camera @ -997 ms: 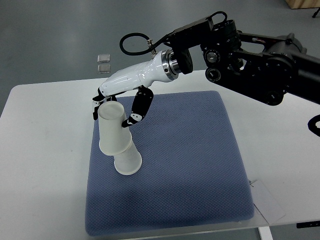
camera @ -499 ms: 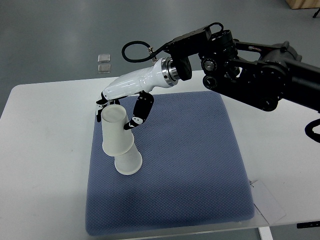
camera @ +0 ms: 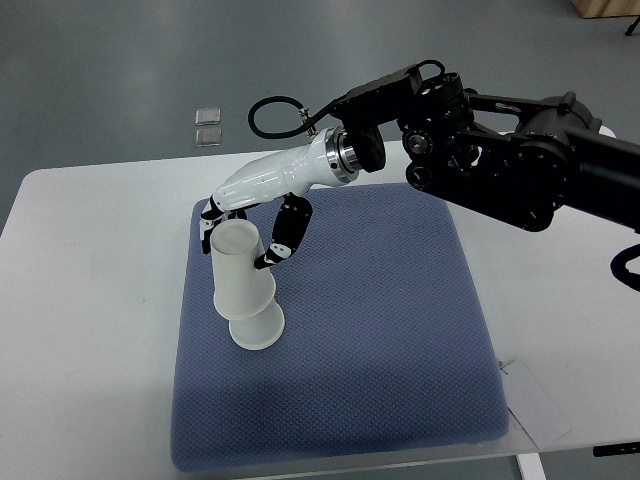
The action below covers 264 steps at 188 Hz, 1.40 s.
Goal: Stack paper cups
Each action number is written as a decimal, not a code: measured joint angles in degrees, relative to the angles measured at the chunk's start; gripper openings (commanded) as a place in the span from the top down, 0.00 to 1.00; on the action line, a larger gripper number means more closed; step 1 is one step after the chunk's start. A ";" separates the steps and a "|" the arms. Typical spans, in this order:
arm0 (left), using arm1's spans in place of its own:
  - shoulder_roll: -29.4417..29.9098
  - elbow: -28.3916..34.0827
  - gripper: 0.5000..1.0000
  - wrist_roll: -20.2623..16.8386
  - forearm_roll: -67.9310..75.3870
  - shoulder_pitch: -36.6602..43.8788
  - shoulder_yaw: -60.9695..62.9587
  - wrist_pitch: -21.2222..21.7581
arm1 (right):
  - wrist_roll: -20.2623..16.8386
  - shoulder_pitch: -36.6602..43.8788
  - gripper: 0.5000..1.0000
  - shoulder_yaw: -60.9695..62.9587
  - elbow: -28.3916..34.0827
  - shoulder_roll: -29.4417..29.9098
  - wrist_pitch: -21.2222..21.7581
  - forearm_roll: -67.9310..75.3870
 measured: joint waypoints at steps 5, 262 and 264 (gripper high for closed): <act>0.00 0.00 0.00 0.00 0.00 0.00 0.00 0.00 | -0.03 -0.15 0.60 -0.05 0.00 0.00 -0.19 -0.02; 0.00 0.00 0.00 0.00 0.00 0.00 0.00 0.00 | -2.10 -16.25 0.23 17.74 -21.81 -6.81 -17.34 19.36; 0.00 0.00 0.00 0.00 0.00 -0.01 0.00 0.00 | -2.34 -16.60 0.23 17.79 -22.65 -6.75 -18.19 20.66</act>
